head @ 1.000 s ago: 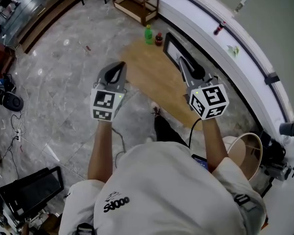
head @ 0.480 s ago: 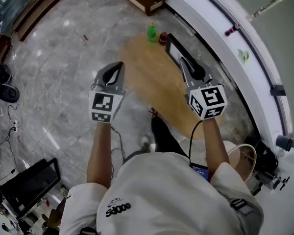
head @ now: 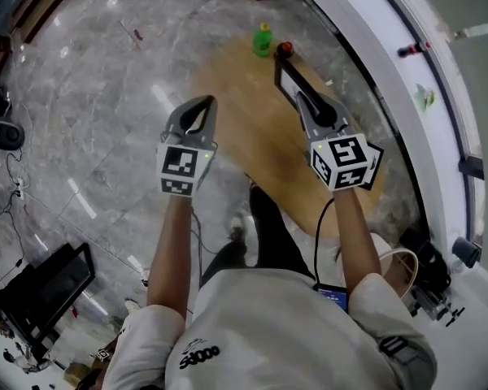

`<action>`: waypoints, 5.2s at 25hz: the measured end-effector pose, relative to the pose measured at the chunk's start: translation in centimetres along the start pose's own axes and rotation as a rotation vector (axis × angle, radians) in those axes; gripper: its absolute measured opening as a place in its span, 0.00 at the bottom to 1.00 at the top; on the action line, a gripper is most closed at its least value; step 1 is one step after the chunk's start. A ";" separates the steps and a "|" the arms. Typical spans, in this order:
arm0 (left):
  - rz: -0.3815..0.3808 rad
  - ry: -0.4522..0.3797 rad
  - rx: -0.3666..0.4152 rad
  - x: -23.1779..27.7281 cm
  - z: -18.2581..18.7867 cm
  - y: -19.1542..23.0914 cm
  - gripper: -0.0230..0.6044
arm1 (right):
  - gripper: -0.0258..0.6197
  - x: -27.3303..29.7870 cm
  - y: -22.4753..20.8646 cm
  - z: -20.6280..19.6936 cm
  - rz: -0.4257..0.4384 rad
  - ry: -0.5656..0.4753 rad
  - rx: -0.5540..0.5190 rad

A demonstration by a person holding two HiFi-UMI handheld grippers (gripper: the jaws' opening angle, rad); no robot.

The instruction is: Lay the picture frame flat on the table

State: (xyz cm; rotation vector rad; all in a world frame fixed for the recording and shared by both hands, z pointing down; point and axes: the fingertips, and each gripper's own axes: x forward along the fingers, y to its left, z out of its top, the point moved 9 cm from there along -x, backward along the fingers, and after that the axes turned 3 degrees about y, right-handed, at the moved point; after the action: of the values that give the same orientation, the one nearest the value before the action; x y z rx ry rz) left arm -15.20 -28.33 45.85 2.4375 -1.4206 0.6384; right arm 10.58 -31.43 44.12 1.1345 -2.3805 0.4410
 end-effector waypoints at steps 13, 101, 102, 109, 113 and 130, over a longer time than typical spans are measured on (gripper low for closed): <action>-0.034 0.138 -0.218 11.0 -9.7 1.9 0.05 | 0.06 13.7 -3.3 -9.4 0.040 0.221 -0.043; -0.044 0.190 -0.230 -1.3 -13.8 -6.7 0.05 | 0.14 4.2 7.5 -17.4 -0.093 0.344 -0.526; -0.039 0.175 -0.224 -2.3 -13.0 -7.0 0.05 | 0.11 2.9 7.7 -16.3 -0.097 0.313 -0.492; -0.006 0.040 -0.162 -9.5 -7.4 -9.2 0.05 | 0.05 -6.4 10.6 -9.3 -0.118 0.117 -0.368; 0.018 -0.047 -0.096 -14.1 -4.0 -10.6 0.05 | 0.05 -12.5 12.5 -6.1 -0.112 0.003 -0.310; 0.050 -0.340 0.162 -32.7 5.8 -15.8 0.05 | 0.04 -33.1 21.7 2.9 -0.095 -0.307 -0.283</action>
State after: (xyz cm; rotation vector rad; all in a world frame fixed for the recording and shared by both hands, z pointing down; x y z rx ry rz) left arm -14.07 1.89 24.96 2.7473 -1.6139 0.3725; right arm 10.91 1.64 22.13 1.2460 -2.5271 -0.1111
